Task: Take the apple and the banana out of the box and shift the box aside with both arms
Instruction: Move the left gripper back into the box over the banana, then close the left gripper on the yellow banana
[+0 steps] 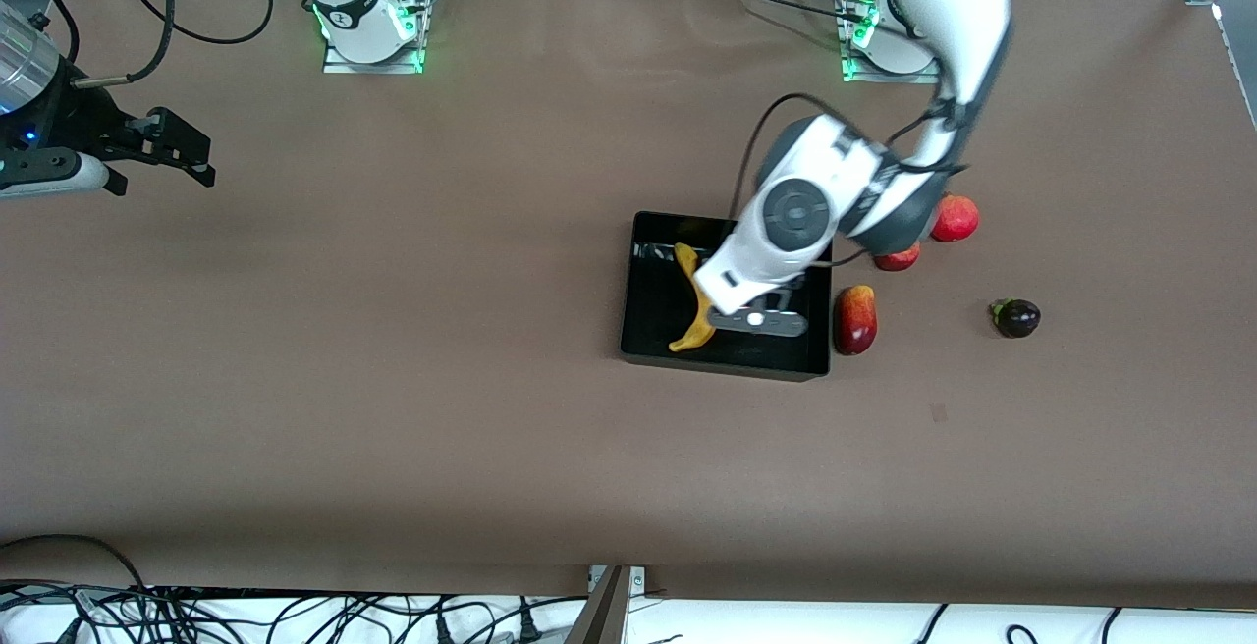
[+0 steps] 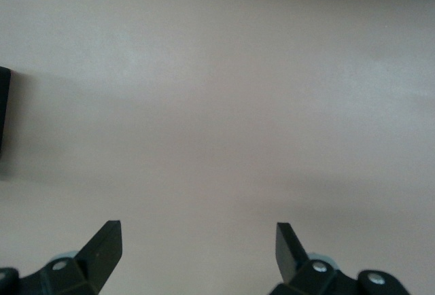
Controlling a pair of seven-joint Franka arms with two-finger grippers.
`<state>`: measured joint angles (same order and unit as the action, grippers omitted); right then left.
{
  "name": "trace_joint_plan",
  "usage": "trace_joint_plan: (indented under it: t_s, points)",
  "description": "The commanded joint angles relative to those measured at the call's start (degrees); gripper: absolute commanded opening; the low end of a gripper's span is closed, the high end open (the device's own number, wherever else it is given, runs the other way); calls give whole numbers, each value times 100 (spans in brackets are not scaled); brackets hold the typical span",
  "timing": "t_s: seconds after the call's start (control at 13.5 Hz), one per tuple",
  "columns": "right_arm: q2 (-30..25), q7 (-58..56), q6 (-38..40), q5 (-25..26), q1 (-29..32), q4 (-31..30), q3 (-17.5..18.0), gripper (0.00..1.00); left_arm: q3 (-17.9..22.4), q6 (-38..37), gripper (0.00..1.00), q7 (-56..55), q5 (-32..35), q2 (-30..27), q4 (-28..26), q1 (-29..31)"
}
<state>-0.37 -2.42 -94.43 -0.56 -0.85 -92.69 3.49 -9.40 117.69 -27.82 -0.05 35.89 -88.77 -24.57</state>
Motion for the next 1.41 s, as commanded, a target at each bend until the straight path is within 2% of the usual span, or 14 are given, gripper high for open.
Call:
trace_joint_plan:
  t_s: [0.0, 0.45, 0.52, 0.59, 0.67, 0.74, 0.89, 1.11, 1.34]
  points:
    - [-25, 31, 65, 4, 23, 49, 29, 100, 43, 297, 100, -65, -4, 418, 160, -92]
    - [-25, 31, 65, 4, 23, 41, 29, 100, 52, 1492, 100, -65, 75, 647, -614, -242]
    - [-25, 31, 56, 4, 23, 49, 29, 100, 44, 1520, 95, -65, 75, 673, -632, -242]
    - [-25, 31, 56, 4, 23, 49, 29, 100, 43, 1503, 66, -65, 75, 673, -632, -233]
    - [-25, 31, 56, 4, 23, 49, 29, 100, 43, 1468, 28, -48, 75, 682, -632, -224]
    - [-25, 31, 56, 4, 23, 49, 29, 100, 43, 1441, 2, -13, 75, 665, -624, -207]
    - [-25, 31, 56, 4, 23, 49, 29, 100, 43, 1371, 0, -48, 75, 595, -580, -163]
    - [-25, 5, 56, 4, 23, 49, 29, 100, 61, 766, 0, -21, 66, 253, -422, -110]
    - [-25, -30, 56, 4, 23, 41, 29, 100, 96, -663, 0, 14, 66, -239, 182, 152]
